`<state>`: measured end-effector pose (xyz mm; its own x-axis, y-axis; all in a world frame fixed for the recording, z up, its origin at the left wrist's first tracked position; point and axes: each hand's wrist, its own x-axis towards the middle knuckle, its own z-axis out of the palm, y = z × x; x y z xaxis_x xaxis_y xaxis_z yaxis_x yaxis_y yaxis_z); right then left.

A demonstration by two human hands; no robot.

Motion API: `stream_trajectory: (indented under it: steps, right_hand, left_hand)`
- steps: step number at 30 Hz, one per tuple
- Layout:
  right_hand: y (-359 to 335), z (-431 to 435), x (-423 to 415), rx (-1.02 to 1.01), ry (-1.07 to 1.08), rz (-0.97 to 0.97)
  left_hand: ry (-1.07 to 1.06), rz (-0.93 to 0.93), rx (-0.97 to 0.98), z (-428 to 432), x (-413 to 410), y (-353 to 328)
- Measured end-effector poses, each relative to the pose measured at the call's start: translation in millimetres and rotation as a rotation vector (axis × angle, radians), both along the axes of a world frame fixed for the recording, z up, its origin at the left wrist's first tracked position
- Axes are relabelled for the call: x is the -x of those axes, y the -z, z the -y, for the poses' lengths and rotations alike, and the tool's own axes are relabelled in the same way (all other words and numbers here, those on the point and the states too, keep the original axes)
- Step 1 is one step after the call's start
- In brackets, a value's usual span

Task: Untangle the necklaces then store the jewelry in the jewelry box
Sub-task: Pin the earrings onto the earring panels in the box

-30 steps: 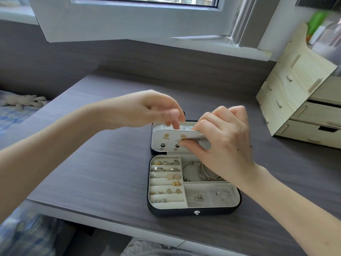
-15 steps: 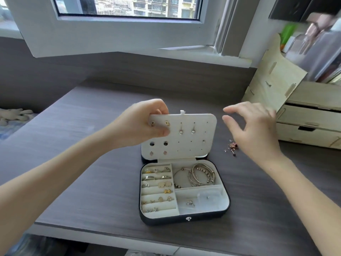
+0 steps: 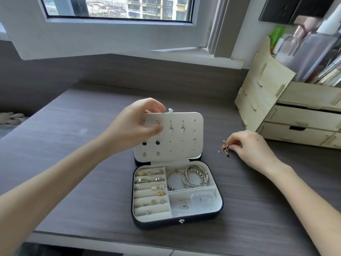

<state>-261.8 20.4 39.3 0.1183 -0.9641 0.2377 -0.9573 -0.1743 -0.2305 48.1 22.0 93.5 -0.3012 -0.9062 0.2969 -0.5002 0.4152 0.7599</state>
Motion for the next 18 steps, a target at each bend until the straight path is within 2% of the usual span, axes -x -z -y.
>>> stream_trajectory:
  steps: [3, 5, 7, 9, 11, 13, 18]
  right_hand:
    - [-16.3, -6.4, -4.0, -0.019, 0.019, 0.173]
    - [-33.2, -15.7, -16.8, -0.013, -0.006, 0.405]
    - [-51.2, -27.4, -39.2, -0.025, -0.093, 0.651]
    - [-66.0, -37.4, -66.8, -0.052, -0.238, 0.795]
    - [-74.2, -40.6, -92.0, -0.063, -0.382, 0.844]
    - [-75.1, -37.6, -109.3, -0.035, -0.468, 0.802]
    - [-72.0, -29.5, -120.9, 0.075, -0.518, 0.764]
  left_hand:
    - [0.036, -0.05, 0.016, -0.7, 2.2, -1.9]
    - [0.055, -0.069, 0.028, -1.8, 5.0, -3.9]
    - [0.063, -0.06, 0.03, -3.2, 8.2, -5.8]
    - [0.077, -0.065, 0.006, -6.5, 10.7, -7.6]
    - [0.093, -0.072, 0.001, -9.3, 11.4, -8.2]
    - [0.111, -0.105, -0.012, -12.9, 10.6, -10.6]
    - [0.158, -0.181, -0.073, -15.7, 1.8, -14.6]
